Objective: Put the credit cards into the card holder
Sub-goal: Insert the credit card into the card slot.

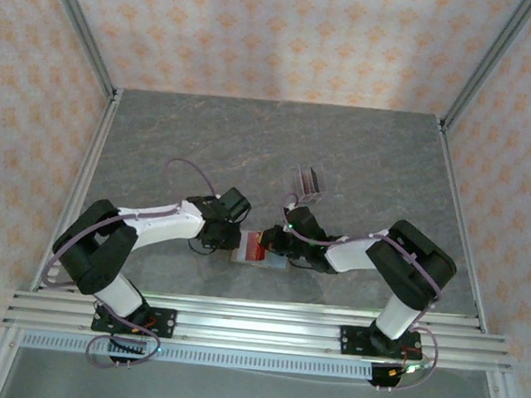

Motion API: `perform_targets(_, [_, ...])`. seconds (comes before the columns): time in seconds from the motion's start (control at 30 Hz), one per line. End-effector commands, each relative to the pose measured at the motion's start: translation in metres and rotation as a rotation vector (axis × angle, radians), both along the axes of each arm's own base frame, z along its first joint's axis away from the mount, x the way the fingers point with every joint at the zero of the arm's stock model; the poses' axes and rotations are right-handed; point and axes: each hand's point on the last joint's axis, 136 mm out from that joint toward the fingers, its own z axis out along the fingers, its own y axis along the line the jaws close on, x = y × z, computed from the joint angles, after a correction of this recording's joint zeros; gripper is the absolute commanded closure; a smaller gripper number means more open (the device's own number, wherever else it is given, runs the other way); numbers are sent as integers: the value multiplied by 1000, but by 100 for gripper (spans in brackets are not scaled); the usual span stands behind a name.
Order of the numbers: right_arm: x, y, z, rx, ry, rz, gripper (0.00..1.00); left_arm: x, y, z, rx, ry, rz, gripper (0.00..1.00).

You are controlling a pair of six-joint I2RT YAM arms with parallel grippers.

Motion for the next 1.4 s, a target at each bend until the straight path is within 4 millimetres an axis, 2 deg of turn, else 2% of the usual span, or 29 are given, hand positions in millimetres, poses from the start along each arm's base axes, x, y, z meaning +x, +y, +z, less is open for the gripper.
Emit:
perform_targets(0.0, [-31, -28, -51, -175, 130, -8, 100, -3, -6, -8, 6, 10, -22, 87])
perform_targets(0.3, [-29, -16, -48, -144, 119, -20, 100, -11, -17, -22, 4, 19, -29, 87])
perform_targets(0.53, [-32, -8, -48, -142, 112, -14, 92, -11, -22, -23, -4, 18, -25, 87])
perform_targets(0.83, [-36, -23, -35, -250, 94, 17, 73, -11, -18, -25, 16, 15, -16, 87])
perform_targets(1.07, [-32, -51, -26, -419, 76, 3, 71, -12, -16, -29, 30, 22, -21, 87])
perform_targets(1.27, [-27, -53, -14, -444, 46, 23, 65, -11, -19, -27, 17, 18, -24, 87])
perform_targets(1.37, [-24, -51, -6, -450, 31, 45, 60, -10, -21, -22, 10, 15, -34, 87])
